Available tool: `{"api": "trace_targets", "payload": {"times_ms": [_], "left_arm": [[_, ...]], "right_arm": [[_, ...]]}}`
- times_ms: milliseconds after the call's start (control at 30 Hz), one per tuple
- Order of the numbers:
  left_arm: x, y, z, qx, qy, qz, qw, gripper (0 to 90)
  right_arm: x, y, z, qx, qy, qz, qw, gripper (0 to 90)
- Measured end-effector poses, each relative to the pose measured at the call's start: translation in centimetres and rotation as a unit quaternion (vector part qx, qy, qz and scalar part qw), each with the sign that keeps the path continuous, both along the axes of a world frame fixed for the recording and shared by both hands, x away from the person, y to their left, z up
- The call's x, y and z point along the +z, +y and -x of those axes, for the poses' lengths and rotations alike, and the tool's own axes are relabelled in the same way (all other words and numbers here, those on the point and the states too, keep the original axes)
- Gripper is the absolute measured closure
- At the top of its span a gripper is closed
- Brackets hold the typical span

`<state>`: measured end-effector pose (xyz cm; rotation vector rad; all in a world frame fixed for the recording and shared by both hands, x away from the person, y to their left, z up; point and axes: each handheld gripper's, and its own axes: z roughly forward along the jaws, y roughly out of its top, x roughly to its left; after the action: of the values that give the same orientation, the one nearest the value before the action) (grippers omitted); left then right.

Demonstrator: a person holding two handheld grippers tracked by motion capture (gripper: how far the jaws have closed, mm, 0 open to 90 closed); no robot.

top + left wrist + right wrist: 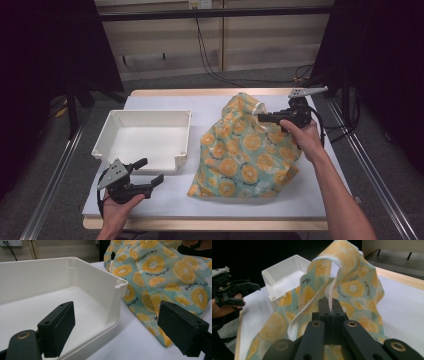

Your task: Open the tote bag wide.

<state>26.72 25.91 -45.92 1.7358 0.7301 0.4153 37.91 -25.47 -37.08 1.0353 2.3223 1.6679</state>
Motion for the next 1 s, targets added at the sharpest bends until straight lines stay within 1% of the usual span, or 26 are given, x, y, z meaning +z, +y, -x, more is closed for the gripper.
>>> {"api": "trace_targets", "payload": {"times_ms": [33, 67, 133, 167, 200, 267, 367, 400, 500, 533, 567, 600, 633, 667, 700, 767, 800, 833, 933, 967, 1000], "left_arm": [[0.0, 0.0, 0.0, 0.000, 0.000, 0.000, 1.0000, 14.8], [0.1, -0.1, 0.0, -0.002, 0.001, -0.002, 1.0000, 15.0], [0.1, -0.2, 0.1, -0.004, 0.000, -0.002, 1.0000, 15.2], [0.1, -0.2, 0.1, -0.006, 0.000, -0.006, 1.0000, 15.5], [0.1, -0.3, 0.1, -0.007, 0.001, 0.000, 1.0000, 16.1], [0.2, -0.4, 0.2, -0.009, 0.001, -0.002, 1.0000, 16.2], [0.3, -0.5, 0.3, -0.014, -0.003, 0.002, 0.9999, 17.4], [0.3, -0.6, 0.4, -0.011, 0.000, 0.002, 0.9999, 17.9], [0.4, -0.8, 0.4, -0.016, 0.002, -0.002, 0.9999, 19.5], [0.4, -0.9, 0.4, -0.021, 0.003, 0.001, 0.9998, 20.3], [0.4, -1.0, 0.4, -0.018, -0.001, -0.004, 0.9998, 20.9], [0.4, -1.1, 0.5, -0.012, 0.000, -0.006, 0.9999, 20.9], [0.4, -1.3, 0.4, -0.011, 0.001, -0.001, 0.9999, 20.9], [0.4, -1.4, 0.4, -0.012, 0.001, -0.001, 0.9999, 21.1], [0.4, -1.4, 0.4, -0.012, 0.001, -0.001, 0.9999, 21.1], [0.5, -1.6, 0.4, -0.017, 0.000, -0.002, 0.9999, 21.7], [0.6, -1.9, 0.4, -0.026, -0.002, -0.003, 0.9996, 21.9], [0.6, -2.0, 0.5, -0.030, -0.001, -0.003, 0.9996, 22.0], [0.6, -2.2, 0.5, -0.035, -0.002, -0.003, 0.9994, 22.9], [0.7, -2.3, 0.5, -0.036, -0.001, -0.003, 0.9993, 22.9], [0.7, -2.4, 0.5, -0.039, -0.001, -0.002, 0.9992, 23.6]], "right_arm": [[0.0, 0.0, 0.0, 0.000, 0.000, 0.000, 1.0000, 90.0], [0.4, 0.1, 0.6, 0.003, -0.007, -0.007, 0.9999, 90.0], [0.7, 0.2, 1.2, 0.004, -0.013, -0.010, 0.9999, 90.0], [1.0, 0.3, 1.6, 0.005, -0.017, -0.011, 0.9998, 90.0], [1.1, 0.3, 1.9, 0.007, -0.019, -0.014, 0.9997, 90.0], [1.3, 0.5, 2.5, 0.010, -0.023, -0.017, 0.9995, 90.0], [1.6, 0.8, 3.3, 0.012, -0.026, -0.019, 0.9994, 90.0], [1.6, 0.9, 3.5, 0.013, -0.028, -0.020, 0.9993, 90.0], [1.6, 1.3, 4.3, 0.020, -0.032, -0.024, 0.9990, 90.0], [1.6, 1.5, 4.5, 0.022, -0.033, -0.024, 0.9989, 90.0], [1.6, 1.7, 4.9, 0.027, -0.031, -0.024, 0.9988, 90.0], [1.6, 1.9, 5.2, 0.031, -0.034, -0.021, 0.9987, 90.0], [1.6, 2.1, 5.4, 0.033, -0.033, -0.021, 0.9987, 90.0], [1.6, 2.4, 5.7, 0.038, -0.032, -0.021, 0.9985, 90.0], [1.6, 2.4, 5.7, 0.038, -0.032, -0.021, 0.9985, 90.0], [1.6, 2.9, 6.6, 0.049, -0.034, -0.026, 0.9979, 90.0], [1.6, 3.1, 6.9, 0.052, -0.035, -0.027, 0.9976, 90.0], [1.6, 3.3, 7.2, 0.055, -0.035, -0.027, 0.9975, 90.0], [1.9, 3.9, 8.0, 0.063, -0.040, -0.026, 0.9968, 90.0], [1.9, 3.9, 8.0, 0.063, -0.040, -0.026, 0.9968, 90.0], [2.2, 4.3, 8.5, 0.069, -0.043, -0.033, 0.9961, 90.0]]}}
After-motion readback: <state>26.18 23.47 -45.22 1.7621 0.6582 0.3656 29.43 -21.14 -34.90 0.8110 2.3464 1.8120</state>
